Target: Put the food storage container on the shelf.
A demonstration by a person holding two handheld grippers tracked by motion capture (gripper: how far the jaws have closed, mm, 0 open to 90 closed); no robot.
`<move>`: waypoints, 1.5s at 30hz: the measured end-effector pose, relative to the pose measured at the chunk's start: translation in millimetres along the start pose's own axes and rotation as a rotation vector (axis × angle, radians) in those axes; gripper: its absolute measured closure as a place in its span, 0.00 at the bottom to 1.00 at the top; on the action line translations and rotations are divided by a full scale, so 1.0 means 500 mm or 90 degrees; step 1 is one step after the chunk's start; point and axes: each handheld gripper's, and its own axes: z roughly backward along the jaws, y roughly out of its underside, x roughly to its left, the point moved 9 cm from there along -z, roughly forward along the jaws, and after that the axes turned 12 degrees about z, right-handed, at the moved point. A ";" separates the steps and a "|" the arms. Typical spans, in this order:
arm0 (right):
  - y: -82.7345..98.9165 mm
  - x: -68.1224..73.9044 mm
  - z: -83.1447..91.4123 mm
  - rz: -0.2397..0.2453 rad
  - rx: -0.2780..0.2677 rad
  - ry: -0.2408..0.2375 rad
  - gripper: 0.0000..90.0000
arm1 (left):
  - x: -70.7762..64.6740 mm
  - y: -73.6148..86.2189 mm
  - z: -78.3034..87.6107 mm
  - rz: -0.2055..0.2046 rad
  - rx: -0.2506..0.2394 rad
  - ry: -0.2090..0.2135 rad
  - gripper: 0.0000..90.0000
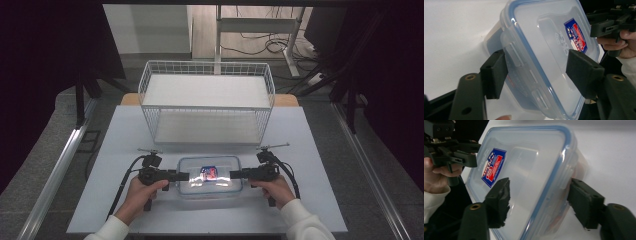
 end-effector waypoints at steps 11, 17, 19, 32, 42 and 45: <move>0.007 0.023 0.026 -0.018 -0.030 0.013 0.52 | -0.018 0.013 0.022 -0.028 -0.022 0.004 0.50; 0.013 0.034 0.034 -0.020 -0.042 0.019 0.54 | -0.030 0.023 0.030 -0.040 -0.031 -0.001 0.52; 0.015 0.038 0.037 -0.021 -0.047 0.018 0.54 | -0.033 0.026 0.034 -0.043 -0.030 -0.003 0.53; 0.010 0.056 0.054 -0.012 -0.071 0.033 0.55 | -0.049 0.026 0.044 -0.062 -0.039 -0.009 0.54; -0.003 0.065 0.062 0.013 -0.085 0.043 0.55 | -0.057 0.013 0.051 -0.067 -0.048 -0.006 0.54; -0.009 0.062 0.063 0.013 -0.092 0.048 0.55 | -0.056 0.005 0.051 -0.071 -0.045 -0.007 0.54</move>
